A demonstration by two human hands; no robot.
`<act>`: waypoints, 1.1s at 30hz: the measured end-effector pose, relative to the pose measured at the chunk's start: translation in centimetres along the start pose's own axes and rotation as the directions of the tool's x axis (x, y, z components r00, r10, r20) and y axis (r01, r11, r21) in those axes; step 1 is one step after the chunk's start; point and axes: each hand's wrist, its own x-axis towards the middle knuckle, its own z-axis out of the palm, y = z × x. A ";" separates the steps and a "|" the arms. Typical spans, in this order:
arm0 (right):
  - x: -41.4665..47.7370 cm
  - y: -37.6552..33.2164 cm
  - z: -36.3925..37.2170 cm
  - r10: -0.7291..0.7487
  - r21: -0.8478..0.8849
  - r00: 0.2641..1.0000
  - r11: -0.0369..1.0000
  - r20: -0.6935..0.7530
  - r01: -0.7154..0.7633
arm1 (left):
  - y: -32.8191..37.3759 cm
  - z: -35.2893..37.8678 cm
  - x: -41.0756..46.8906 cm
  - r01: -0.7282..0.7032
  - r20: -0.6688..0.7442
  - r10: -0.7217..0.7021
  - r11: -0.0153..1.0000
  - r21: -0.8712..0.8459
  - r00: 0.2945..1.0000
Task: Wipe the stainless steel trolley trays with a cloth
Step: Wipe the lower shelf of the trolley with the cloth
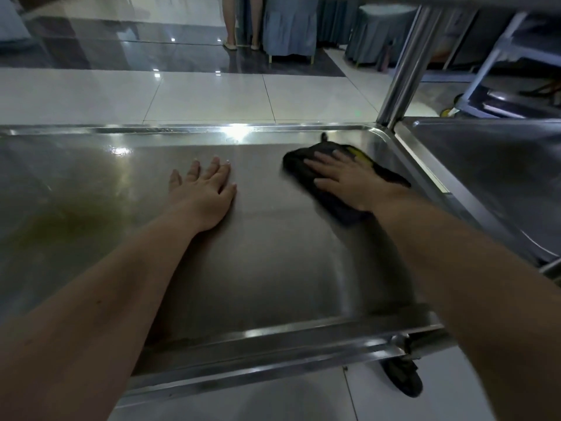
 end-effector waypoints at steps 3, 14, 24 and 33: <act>2.4 0.9 0.6 0.258 0.051 0.966 0.965 0.008 -0.258 | -0.2 0.2 0.2 0.005 -0.011 -0.005 1.000 0.003 1.000; -15.7 -5.5 1.6 -0.570 0.068 0.821 0.819 -0.014 0.570 | -0.6 0.3 0.2 0.002 -0.012 -0.002 1.000 0.023 1.000; -2.3 4.9 0.1 0.478 0.116 0.878 0.872 0.011 -0.476 | -0.7 0.7 0.4 -0.001 0.004 0.001 0.999 0.041 1.000; -15.6 -5.2 2.3 -0.075 0.147 0.996 0.986 -0.050 0.082 | -1.9 1.5 1.3 -0.007 0.005 0.006 0.999 0.050 1.000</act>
